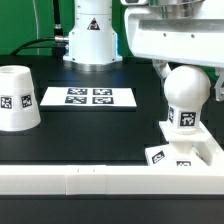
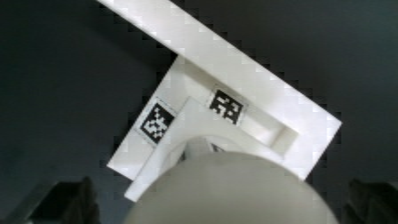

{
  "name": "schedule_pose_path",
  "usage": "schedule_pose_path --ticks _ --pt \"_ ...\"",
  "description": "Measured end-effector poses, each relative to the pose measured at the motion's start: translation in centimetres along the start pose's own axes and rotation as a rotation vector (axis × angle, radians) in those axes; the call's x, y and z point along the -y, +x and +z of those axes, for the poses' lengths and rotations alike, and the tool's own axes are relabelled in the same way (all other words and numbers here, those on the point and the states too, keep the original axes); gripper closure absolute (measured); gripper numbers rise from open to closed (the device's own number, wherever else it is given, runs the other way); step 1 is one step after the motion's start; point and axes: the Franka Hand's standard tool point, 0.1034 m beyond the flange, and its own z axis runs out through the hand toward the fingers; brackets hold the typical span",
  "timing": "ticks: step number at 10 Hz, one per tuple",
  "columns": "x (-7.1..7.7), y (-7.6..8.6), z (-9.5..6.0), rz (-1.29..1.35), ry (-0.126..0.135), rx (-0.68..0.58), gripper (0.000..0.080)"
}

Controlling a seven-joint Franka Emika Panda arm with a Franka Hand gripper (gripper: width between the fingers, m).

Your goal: Assemble lamp

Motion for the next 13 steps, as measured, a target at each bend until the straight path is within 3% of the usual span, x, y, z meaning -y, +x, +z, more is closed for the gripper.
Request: schedule_pose_path --ticks 4,6,8,13 --pt "-0.1 0.1 0.0 -0.347 -0.006 -0.001 0.0101" --pt "-0.1 0.4 -0.4 -0.604 -0.051 -0.027 0.0101" --pt "-0.3 0.7 -0.5 -0.830 -0.069 -0.031 0.0101" --pt "0.0 1.1 -0.6 -1.165 -0.083 -0.048 0.0101"
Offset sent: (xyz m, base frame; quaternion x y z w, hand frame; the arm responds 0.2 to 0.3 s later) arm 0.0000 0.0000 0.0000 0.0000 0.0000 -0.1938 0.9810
